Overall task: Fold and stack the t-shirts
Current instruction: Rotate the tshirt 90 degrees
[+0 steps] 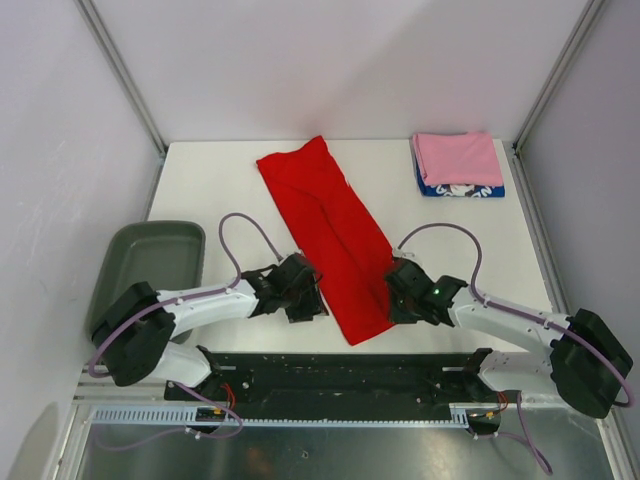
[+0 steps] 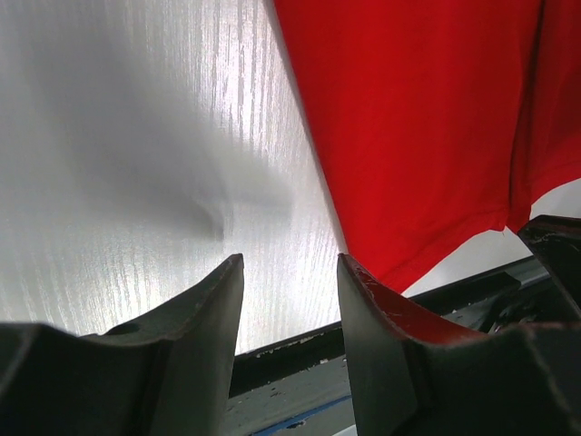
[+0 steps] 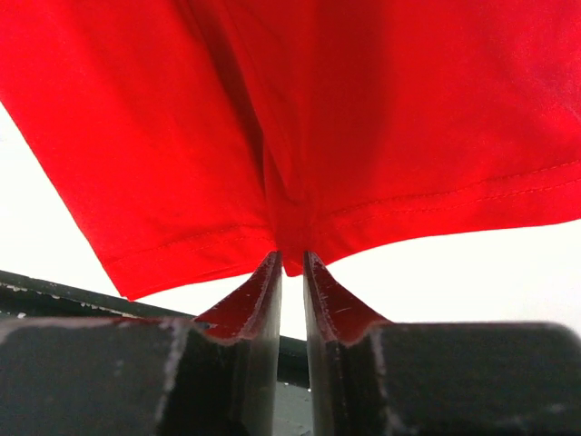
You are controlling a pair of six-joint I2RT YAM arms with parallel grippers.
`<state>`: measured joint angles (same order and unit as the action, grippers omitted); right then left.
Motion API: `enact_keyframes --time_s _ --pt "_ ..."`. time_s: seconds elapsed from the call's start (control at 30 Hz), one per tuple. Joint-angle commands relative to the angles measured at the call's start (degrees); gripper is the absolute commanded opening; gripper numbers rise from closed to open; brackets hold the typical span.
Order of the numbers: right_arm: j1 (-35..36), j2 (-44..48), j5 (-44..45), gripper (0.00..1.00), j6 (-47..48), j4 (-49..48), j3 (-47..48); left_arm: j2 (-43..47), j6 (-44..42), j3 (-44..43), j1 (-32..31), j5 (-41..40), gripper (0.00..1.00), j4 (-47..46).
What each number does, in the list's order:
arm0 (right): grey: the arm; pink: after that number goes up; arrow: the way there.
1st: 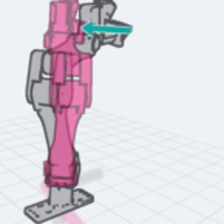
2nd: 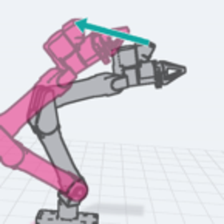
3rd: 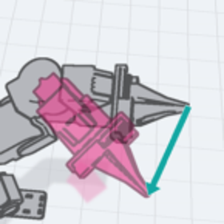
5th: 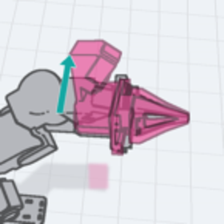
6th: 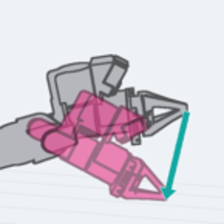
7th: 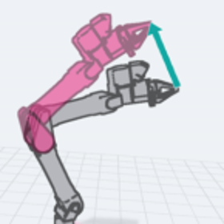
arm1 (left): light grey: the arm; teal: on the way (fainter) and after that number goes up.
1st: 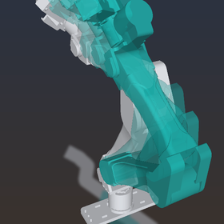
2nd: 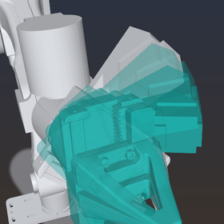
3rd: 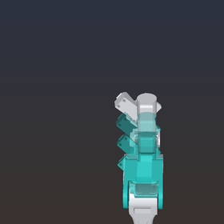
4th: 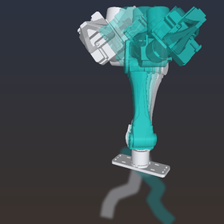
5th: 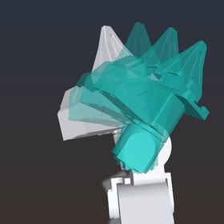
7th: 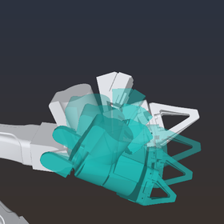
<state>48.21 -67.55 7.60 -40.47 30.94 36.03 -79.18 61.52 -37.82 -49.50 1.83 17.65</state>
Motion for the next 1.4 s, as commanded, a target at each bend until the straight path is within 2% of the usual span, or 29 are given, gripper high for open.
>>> enact_keyframes --time_s 0.0,0.33,0.87,0.93,1.0,1.07,1.2,1.37 --pt "0.62 0.13 2.22 0.17 -1.29 -1.36 -0.87 1.17 0.8 0.55 -0.41 0.52 0.5 -1.72" --pt "1.19 1.19 1.49 0.01 -1.96 -1.34 -1.4 0.18 0.87 0.76 -0.39 1.15 0.5 -2.33" --pt "3.84 2.6 0.95 0.0 -3.07 -1.02 -1.4 -1.23 0.37 0.36 -0.4 2.13 0.5 -3.36" --pt "3.83 3.15 1.55 0.04 -3.4 -0.39 -1.36 -1.31 0.34 0.38 -0.35 2.2 0.5 -3.4" --pt "3.67 3.9 3.04 0.17 -3.63 0.56 -1.37 -1.26 0.31 0.45 -0.34 2.34 0.5 -3.47" --pt "3.22 4.64 4.27 0.23 -3.71 1.35 -1.33 -1.18 0.35 0.51 -0.34 2.38 0.5 -3.49" --pt "2.34 5.62 5.07 0.29 -3.25 1.48 -1.38 -0.97 0.34 0.7 -0.34 2.27 0.5 -3.62" --pt "1.46 2.26 4.44 0.32 -1.99 -1.03 -1.36 -1.37 0.34 0.84 -0.35 2.49 0.5 -3.79"
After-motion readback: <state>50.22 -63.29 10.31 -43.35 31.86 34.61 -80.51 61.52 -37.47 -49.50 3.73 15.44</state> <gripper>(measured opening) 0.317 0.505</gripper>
